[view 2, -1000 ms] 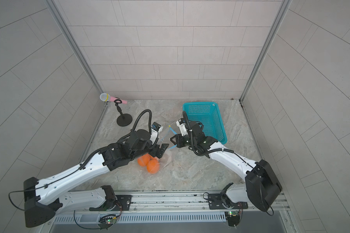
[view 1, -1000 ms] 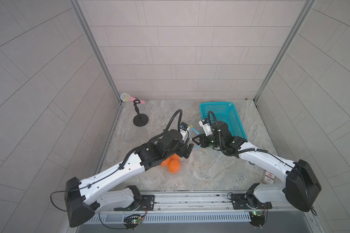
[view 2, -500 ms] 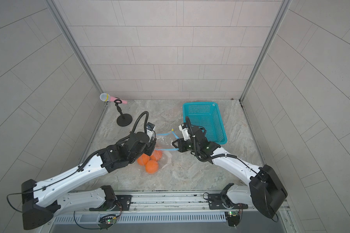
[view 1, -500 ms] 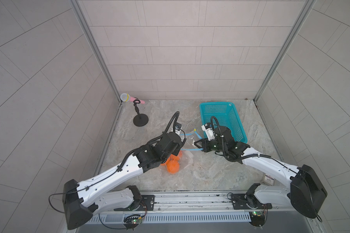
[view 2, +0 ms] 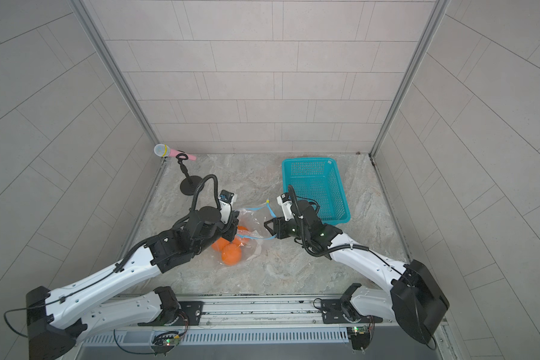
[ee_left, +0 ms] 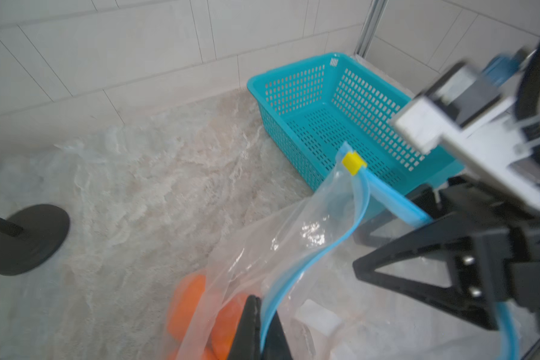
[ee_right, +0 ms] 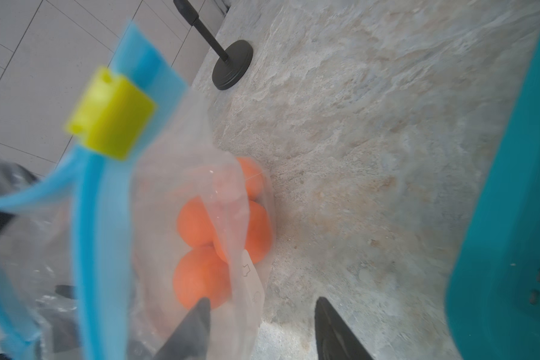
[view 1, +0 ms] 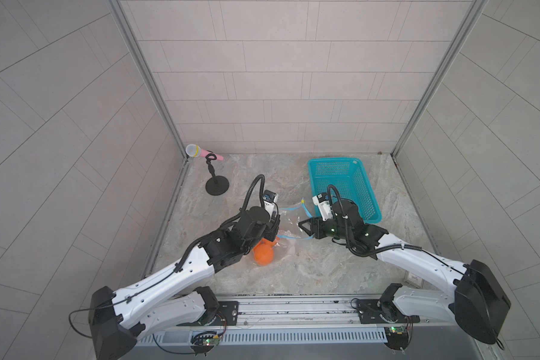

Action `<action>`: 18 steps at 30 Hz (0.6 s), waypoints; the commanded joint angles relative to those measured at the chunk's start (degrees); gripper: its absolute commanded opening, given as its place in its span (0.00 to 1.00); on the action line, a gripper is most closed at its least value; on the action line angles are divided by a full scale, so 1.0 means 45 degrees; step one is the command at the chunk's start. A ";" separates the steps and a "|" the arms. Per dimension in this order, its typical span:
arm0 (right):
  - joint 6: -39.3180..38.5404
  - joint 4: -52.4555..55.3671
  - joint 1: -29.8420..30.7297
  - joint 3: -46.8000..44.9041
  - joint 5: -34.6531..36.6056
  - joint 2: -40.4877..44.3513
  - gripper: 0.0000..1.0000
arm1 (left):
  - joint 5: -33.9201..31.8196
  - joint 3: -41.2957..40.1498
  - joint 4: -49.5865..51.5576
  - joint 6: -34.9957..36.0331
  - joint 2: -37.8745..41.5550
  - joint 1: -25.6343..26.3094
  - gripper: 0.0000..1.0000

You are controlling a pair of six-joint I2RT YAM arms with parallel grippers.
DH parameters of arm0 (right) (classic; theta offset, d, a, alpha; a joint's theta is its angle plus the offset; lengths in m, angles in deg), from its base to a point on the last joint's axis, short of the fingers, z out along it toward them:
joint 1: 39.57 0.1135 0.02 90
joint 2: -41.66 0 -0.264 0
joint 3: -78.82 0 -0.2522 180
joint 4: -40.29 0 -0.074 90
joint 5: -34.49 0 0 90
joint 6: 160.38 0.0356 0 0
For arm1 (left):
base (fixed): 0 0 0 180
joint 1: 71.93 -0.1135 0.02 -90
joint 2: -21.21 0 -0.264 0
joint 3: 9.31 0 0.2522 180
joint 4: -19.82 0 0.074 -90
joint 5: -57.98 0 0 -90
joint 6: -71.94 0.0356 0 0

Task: Open the zip-top bag and take out the orange
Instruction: Open the zipper of the food storage bag at the center of the board, then pick up the orange from the zipper food storage bag.

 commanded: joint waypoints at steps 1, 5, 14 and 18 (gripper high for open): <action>-0.0532 0.1629 0.0005 0.0075 0.1603 0.1816 0.55 | 0.1384 -0.0858 -0.1736 -0.1147 0.0030 0.0051 0.01; -0.1153 0.2543 0.0049 -0.0165 0.2374 0.3957 0.57 | 0.0773 -0.0930 -0.2028 -0.1066 -0.0451 0.1064 0.01; -0.3216 0.1299 0.1947 -0.0097 0.1137 0.2610 0.48 | 0.0449 -0.0728 -0.2698 -0.1138 -0.1337 0.1115 0.09; -0.3428 -0.1613 0.1964 -0.0738 0.0262 0.1105 0.36 | 0.0504 -0.1115 -0.3164 -0.1045 -0.0592 0.1125 0.12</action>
